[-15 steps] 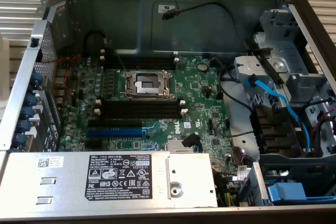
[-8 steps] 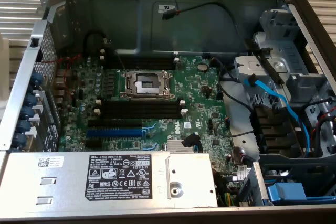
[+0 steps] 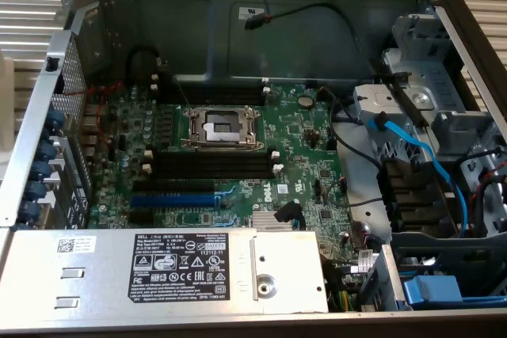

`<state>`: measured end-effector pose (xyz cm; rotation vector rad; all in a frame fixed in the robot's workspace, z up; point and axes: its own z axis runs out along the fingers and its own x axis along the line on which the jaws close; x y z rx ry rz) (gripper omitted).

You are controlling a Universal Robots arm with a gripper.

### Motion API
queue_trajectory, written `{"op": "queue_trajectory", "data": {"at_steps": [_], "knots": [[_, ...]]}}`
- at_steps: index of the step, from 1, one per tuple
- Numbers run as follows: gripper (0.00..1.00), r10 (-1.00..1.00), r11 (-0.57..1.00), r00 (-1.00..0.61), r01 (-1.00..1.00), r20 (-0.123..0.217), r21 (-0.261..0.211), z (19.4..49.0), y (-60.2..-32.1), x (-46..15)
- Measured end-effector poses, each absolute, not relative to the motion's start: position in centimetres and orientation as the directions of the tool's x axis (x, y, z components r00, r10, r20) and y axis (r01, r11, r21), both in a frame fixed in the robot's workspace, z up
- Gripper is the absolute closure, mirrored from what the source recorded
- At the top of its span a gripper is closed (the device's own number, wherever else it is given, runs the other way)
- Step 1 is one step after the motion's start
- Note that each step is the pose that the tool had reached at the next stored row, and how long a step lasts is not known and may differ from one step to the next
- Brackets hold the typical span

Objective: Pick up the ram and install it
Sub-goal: 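Pick up the ram and move it above insertion slot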

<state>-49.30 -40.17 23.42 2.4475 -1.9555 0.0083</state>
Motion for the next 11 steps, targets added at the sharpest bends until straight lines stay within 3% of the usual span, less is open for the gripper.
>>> {"op": "queue_trajectory", "data": {"at_steps": [11], "knots": [[0.88, -0.975, -0.221, 0.221, -0.975, 0.01, 0.004, 25.7, -39.4, -49.3]]}}
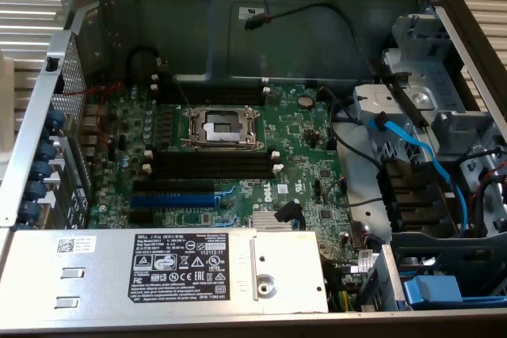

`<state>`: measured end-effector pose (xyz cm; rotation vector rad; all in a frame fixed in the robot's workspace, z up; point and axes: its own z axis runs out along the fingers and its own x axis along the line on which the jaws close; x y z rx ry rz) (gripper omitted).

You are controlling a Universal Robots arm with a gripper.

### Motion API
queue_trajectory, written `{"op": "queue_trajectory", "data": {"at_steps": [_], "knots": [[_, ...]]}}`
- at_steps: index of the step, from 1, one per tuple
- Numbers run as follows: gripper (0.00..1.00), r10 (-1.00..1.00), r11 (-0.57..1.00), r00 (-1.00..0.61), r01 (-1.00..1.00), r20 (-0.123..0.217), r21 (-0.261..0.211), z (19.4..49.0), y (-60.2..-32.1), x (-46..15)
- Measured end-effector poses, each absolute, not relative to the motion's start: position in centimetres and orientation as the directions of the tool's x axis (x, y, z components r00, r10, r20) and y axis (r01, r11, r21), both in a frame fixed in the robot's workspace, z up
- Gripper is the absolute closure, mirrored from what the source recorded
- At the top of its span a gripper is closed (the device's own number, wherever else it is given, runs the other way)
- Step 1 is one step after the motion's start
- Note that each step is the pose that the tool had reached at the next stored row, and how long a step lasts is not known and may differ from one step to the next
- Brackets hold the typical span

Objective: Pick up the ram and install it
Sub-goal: 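Pick up the ram and move it above insertion slot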

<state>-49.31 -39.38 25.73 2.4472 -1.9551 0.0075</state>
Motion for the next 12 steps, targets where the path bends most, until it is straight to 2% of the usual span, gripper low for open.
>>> {"op": "queue_trajectory", "data": {"at_steps": [12], "knots": [[0.88, -0.975, -0.221, 0.221, -0.975, 0.01, 0.004, 31.2, -39.4, -49.3]]}}
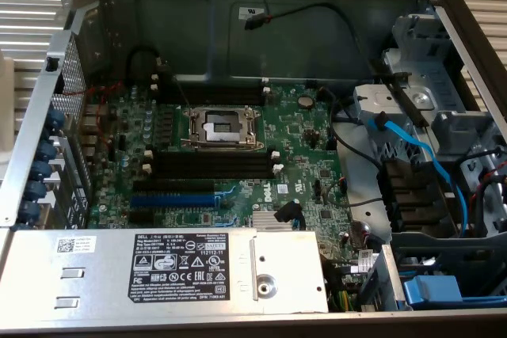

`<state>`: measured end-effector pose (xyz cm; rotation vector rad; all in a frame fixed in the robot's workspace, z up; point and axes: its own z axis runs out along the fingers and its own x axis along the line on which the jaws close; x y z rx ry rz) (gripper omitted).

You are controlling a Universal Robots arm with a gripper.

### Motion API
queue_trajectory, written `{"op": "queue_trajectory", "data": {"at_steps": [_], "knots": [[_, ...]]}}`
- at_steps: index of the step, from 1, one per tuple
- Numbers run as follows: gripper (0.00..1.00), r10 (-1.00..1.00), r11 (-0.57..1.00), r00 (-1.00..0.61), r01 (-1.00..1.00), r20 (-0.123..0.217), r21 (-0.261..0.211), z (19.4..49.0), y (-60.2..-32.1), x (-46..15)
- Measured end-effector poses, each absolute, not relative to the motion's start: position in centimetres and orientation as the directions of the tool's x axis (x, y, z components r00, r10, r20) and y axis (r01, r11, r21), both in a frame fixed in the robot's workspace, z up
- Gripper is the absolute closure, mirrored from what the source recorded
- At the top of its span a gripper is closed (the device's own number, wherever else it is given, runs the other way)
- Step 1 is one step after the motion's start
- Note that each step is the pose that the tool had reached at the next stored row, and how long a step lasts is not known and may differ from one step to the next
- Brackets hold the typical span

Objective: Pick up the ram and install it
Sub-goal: 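Pick up the ram and move it above insertion slot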

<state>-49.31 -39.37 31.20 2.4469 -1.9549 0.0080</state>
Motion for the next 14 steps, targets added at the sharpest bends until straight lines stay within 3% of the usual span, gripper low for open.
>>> {"op": "queue_trajectory", "data": {"at_steps": [6, 10, 14], "knots": [[0.88, -0.975, -0.221, 0.221, -0.975, 0.018, 0.006, 33.9, -39.4, -49.3], [0.88, -0.974, -0.22, 0.221, -0.975, 0.055, 0.014, 34.5, -39.3, -49.1], [0.88, -0.973, -0.22, 0.221, -0.975, 0.063, 0.015, 35.1, -39.2, -48.4]]}}
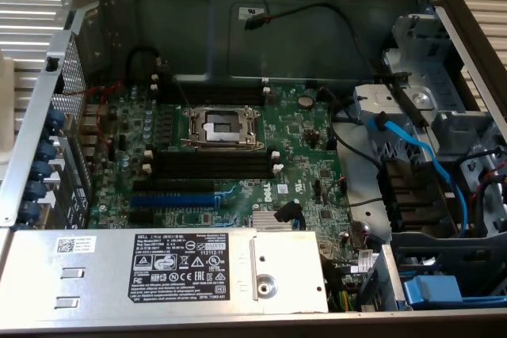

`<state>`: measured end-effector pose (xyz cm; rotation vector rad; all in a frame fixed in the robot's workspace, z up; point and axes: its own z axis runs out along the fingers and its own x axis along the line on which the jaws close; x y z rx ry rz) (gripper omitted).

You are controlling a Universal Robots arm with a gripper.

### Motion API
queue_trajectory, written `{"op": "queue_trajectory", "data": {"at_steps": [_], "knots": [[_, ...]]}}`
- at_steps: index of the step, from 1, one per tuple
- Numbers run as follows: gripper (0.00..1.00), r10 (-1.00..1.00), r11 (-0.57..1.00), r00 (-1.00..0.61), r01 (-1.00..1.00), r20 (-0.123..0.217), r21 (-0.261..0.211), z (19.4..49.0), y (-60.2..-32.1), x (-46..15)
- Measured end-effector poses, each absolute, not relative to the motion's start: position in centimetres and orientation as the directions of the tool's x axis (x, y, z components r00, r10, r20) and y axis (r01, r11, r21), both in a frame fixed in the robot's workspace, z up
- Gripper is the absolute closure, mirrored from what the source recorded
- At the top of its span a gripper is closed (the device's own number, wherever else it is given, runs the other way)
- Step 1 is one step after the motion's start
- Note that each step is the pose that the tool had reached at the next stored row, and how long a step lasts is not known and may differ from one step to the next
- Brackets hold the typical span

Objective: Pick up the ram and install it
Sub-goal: 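Pick up the ram and move it above insertion slot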

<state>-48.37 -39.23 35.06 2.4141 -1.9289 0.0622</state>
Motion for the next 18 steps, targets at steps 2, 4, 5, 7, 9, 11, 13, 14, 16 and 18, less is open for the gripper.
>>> {"op": "queue_trajectory", "data": {"at_steps": [2, 4, 5, 7, 9, 11, 13, 14, 16, 18], "knots": [[0.88, -0.973, -0.22, 0.221, -0.975, 0.064, 0.014, 35.4, -39.2, -47.9], [0.88, -0.973, -0.22, 0.221, -0.975, 0.065, 0.015, 35.9, -39.2, -47.6], [0.88, -0.973, -0.22, 0.221, -0.975, 0.069, 0.017, 35.9, -39.2, -47.6], [0.88, -0.973, -0.22, 0.221, -0.975, 0.07, 0.017, 35.9, -39.2, -47.6], [0.88, -0.973, -0.219, 0.22, -0.976, 0.074, 0.018, 35.9, -39.2, -47.5], [0.88, -0.973, -0.219, 0.219, -0.976, 0.074, 0.018, 35.9, -39.2, -47.5], [0.88, -0.973, -0.219, 0.219, -0.976, 0.074, 0.018, 36.3, -39.2, -47.1], [0.88, -0.973, -0.219, 0.219, -0.976, 0.073, 0.018, 36.6, -39.2, -46.7], [0.88, -0.973, -0.219, 0.219, -0.976, 0.071, 0.017, 37.0, -39.3, -45.9], [0.88, -0.973, -0.219, 0.219, -0.976, 0.069, 0.017, 37.5, -39.4, -45.2]]}}
